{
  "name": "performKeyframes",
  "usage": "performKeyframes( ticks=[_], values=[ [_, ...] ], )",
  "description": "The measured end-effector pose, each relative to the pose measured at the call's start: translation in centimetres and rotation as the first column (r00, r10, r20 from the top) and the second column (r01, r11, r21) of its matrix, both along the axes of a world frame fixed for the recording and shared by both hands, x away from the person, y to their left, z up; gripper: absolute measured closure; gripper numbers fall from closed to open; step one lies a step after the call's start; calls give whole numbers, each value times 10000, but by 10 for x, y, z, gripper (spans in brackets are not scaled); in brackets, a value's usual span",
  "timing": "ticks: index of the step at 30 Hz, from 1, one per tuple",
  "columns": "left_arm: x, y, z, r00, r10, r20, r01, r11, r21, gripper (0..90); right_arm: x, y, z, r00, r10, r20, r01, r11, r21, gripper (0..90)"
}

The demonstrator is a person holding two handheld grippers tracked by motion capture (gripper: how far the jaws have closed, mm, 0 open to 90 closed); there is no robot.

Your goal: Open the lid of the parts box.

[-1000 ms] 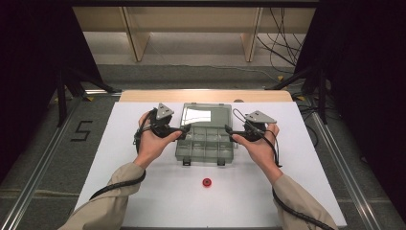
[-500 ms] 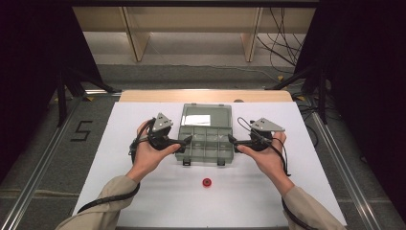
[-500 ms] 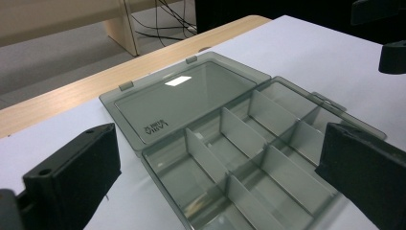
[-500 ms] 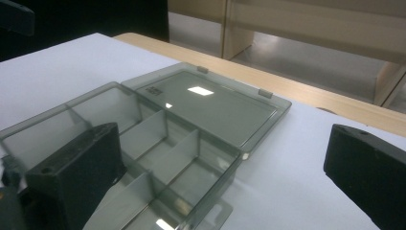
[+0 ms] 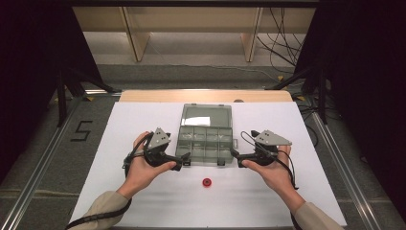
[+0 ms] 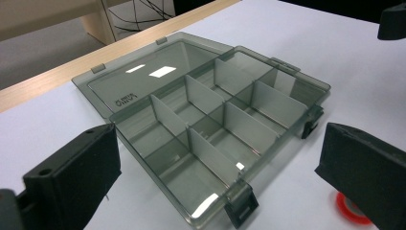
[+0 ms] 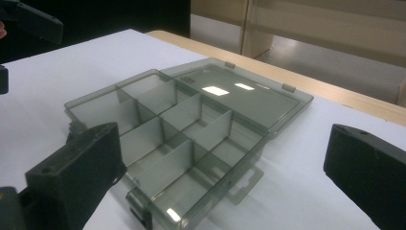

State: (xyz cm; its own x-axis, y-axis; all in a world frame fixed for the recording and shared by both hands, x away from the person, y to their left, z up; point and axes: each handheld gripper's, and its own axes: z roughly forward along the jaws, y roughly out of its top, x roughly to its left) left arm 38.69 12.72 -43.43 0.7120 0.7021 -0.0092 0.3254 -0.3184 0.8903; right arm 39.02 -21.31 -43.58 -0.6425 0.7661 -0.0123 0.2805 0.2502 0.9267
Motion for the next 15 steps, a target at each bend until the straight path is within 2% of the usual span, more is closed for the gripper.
performKeyframes(
  ticks=[1, 2, 3, 4, 5, 7, 8, 10, 12, 15],
  values=[
    [-3, 1, -1, 10000, 8, 19, -8, 10000, 60, 0, -3, -2, 1, 10000, -40, -32, 40, 10000, -74, 2],
    [-4, 1, -1, 10000, -60, -5, 60, 10000, 33, 0, -5, -3, 0, 9999, 6, 151, -6, 10000, 26, 2],
    [-7, 2, -2, 10000, -37, 40, 37, 9999, 151, 0, -9, -5, 1, 10000, -28, -4, 28, 10000, -17, 2],
    [-9, 2, -2, 10000, -37, 30, 37, 9999, 124, 0, -11, -6, 1, 9997, 3, 249, -3, 10000, 32, 2],
    [-10, 3, -3, 10000, -97, -13, 97, 9999, 71, 0, -13, -8, 2, 9997, -8, 253, 9, 10000, -35, 2],
    [-13, 4, -4, 10000, -60, -26, 61, 9999, 124, 0, -18, -11, 3, 10000, 40, 30, -40, 10000, 18, 2],
    [-13, 5, -4, 10000, -56, -27, 57, 9999, 149, 0, -19, -13, 3, 9997, 58, 225, -59, 10000, 22, 2],
    [-14, 5, -5, 10000, -57, -73, 58, 9999, 123, 0, -23, -15, 4, 10000, 36, 46, -36, 9999, 98, 2],
    [-13, 6, -5, 10000, -80, -19, 80, 9999, 136, 0, -24, -16, 4, 9998, 65, 210, -67, 9999, 94, 3],
    [-13, 6, -5, 10000, -48, 11, 48, 9999, 166, 0, -26, -17, 5, 10000, 67, 31, -67, 9999, 101, 3]
  ],
)
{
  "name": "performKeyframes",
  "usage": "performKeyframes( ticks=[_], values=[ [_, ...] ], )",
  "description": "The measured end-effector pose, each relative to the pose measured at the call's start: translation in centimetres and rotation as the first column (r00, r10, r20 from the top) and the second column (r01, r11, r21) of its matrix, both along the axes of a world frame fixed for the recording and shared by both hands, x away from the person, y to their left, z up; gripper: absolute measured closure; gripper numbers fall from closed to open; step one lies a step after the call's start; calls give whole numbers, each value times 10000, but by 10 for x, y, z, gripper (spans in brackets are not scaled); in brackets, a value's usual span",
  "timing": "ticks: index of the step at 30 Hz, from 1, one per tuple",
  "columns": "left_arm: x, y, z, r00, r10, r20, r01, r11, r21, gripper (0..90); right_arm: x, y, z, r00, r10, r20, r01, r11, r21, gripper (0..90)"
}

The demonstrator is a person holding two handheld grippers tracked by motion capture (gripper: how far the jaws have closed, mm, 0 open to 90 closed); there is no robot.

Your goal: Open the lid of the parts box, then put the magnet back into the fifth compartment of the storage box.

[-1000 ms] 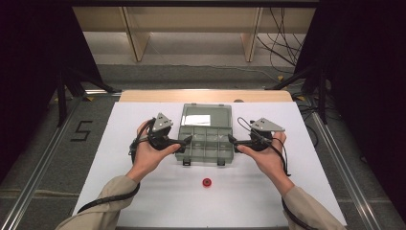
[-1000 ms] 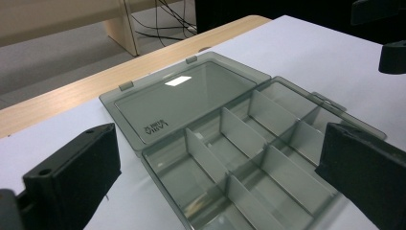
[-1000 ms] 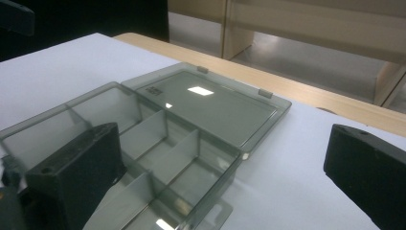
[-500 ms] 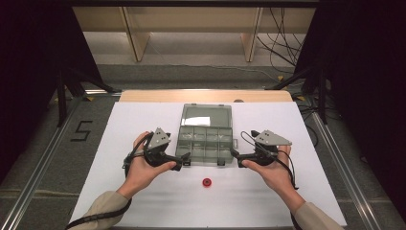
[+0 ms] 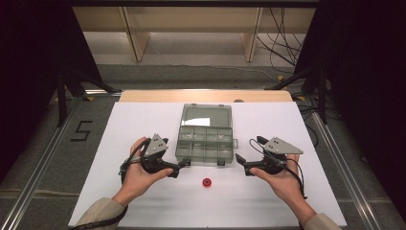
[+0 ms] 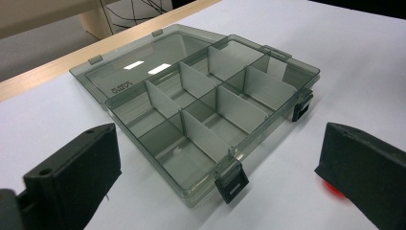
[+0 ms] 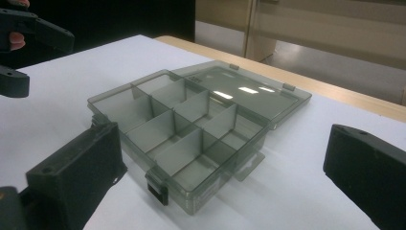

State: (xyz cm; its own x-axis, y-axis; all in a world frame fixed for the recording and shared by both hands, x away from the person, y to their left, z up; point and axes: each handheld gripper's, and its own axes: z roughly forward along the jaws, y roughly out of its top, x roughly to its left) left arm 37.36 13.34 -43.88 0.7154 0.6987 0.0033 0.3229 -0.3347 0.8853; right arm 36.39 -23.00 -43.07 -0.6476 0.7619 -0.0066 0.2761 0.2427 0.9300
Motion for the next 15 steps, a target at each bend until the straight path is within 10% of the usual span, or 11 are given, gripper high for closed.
performKeyframes(
  ticks=[15],
  values=[
    [-2, -5, 1, 9997, -246, 12, 246, 9995, 181, 2, -7, -6, -1, 9997, 209, 163, -212, 9995, 218, 16]
  ],
)
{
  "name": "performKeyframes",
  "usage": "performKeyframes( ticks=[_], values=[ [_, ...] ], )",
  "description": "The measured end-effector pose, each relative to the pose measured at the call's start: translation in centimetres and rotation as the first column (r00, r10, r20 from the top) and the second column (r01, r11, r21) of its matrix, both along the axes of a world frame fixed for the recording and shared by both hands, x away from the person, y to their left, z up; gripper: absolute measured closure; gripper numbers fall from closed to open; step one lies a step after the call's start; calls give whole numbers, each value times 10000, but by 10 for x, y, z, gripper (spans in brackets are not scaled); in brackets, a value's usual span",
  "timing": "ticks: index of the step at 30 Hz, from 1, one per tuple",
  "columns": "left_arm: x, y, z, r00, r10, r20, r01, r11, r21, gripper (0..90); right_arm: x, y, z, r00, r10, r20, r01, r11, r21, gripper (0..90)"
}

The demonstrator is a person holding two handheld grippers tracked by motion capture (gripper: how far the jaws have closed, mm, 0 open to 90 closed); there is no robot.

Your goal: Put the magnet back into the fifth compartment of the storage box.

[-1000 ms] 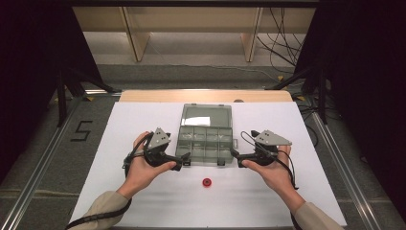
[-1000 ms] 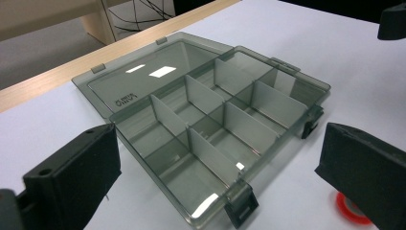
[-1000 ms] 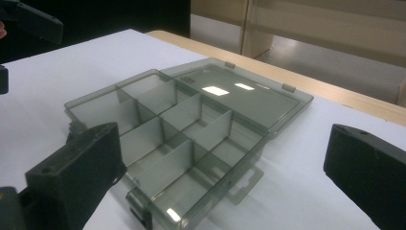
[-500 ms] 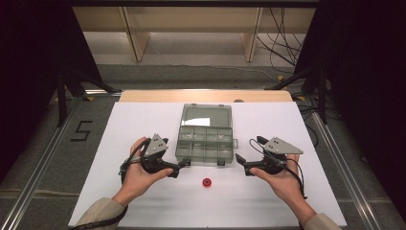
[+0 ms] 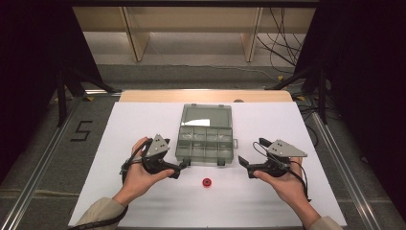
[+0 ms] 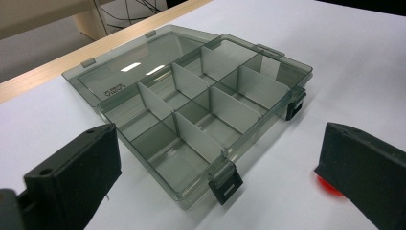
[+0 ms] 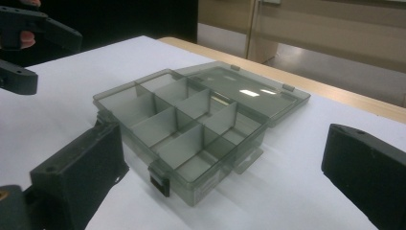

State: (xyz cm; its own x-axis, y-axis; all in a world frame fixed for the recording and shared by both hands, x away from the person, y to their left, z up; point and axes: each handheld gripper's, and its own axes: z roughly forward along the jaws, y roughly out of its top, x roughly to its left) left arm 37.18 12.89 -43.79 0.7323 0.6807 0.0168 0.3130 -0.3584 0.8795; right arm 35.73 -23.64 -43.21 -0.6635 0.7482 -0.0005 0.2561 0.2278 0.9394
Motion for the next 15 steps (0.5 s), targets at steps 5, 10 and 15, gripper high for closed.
performKeyframes(
  ticks=[5, 10, 15],
  values=[
    [-2, -4, 2, 9995, -299, 44, 298, 9995, 114, 10, -7, -2, 2, 9996, 147, 252, -144, 9998, -148, 32],
    [-5, -7, 5, 9981, -619, 66, 617, 9976, 307, 12, -16, -5, 4, 9984, 333, 449, -332, 9994, -35, 51],
    [-8, -13, 8, 9936, -1132, -9, 1131, 9919, 580, 49, -25, -7, 5, 9983, 425, 398, -423, 9991, -51, 67]
  ],
)
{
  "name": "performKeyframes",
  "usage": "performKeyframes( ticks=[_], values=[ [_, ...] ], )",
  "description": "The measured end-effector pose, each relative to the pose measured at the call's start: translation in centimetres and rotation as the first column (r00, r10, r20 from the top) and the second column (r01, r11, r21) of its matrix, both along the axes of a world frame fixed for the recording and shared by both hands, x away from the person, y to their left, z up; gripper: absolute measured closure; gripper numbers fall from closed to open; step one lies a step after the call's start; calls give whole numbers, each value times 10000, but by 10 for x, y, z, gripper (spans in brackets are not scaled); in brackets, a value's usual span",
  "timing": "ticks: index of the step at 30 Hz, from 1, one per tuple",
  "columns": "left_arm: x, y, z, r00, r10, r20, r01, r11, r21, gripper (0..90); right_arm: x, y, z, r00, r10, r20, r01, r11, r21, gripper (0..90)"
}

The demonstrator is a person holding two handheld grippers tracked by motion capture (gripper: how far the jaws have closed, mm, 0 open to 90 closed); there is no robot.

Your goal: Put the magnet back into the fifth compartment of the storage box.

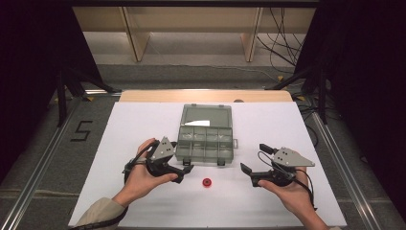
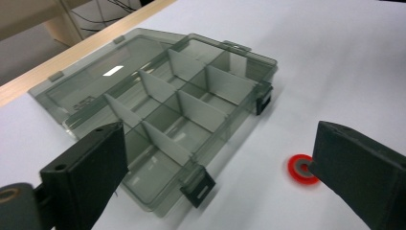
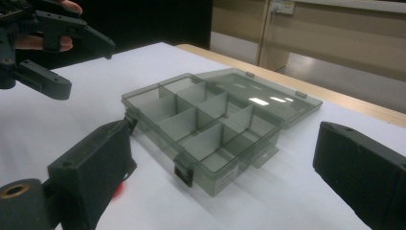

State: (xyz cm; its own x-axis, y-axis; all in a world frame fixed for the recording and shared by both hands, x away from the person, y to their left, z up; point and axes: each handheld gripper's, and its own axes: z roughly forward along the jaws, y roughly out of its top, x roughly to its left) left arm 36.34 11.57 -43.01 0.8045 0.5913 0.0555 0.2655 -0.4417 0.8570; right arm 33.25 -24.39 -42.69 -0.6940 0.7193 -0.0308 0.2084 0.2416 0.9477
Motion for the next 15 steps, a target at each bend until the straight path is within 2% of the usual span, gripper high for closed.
performKeyframes(
  ticks=[1, 3, 5, 6, 7, 8, 10, 12, 13, 14, 15],
  values=[
    [-1, -2, 1, 9998, -174, -67, 174, 9998, 95, 58, 0, 0, -1, 9998, 181, 17, -181, 9998, 93, 68],
    [-2, -6, 2, 9987, -489, -141, 493, 9983, 295, 81, -4, 1, 0, 10000, 90, 5, -91, 9998, 168, 71],
    [-3, -10, 3, 9964, -804, -258, 820, 9945, 655, 85, -6, 0, 0, 9996, 195, 221, -199, 9997, 173, 73],
    [-4, -12, 2, 9959, -851, -310, 869, 9940, 658, 89, -8, 0, 1, 9998, 192, 26, -192, 9995, 248, 75],
    [-4, -15, 1, 9946, -965, -374, 993, 9916, 828, 93, -9, -1, 1, 9997, 210, 148, -212, 9997, 120, 76],
    [-4, -16, 1, 9933, -1051, -479, 1093, 9893, 964, 96, -12, -1, 1, 9998, 200, -42, -199, 9996, 204, 77],
    [-5, -21, 0, 9898, -1249, -679, 1312, 9865, 977, 111, -13, -2, 1, 9995, 266, 149, -268, 9995, 151, 80],
    [-5, -26, -1, 9868, -1423, -775, 1512, 9806, 1245, 132, -16, -2, 1, 9996, 290, -54, -289, 9993, 224, 82],
    [-5, -28, -2, 9840, -1564, -855, 1671, 9763, 1376, 144, -17, -3, 1, 9994, 339, 52, -340, 9994, 98, 83],
    [-5, -31, -3, 9810, -1701, -936, 1832, 9707, 1555, 156, -18, -3, 1, 9993, 342, 136, -344, 9993, 167, 85],
    [-5, -33, -4, 9800, -1740, -963, 1877, 9693, 1587, 158, -19, -3, 1, 9992, 363, 183, -366, 9992, 181, 85]
  ],
)
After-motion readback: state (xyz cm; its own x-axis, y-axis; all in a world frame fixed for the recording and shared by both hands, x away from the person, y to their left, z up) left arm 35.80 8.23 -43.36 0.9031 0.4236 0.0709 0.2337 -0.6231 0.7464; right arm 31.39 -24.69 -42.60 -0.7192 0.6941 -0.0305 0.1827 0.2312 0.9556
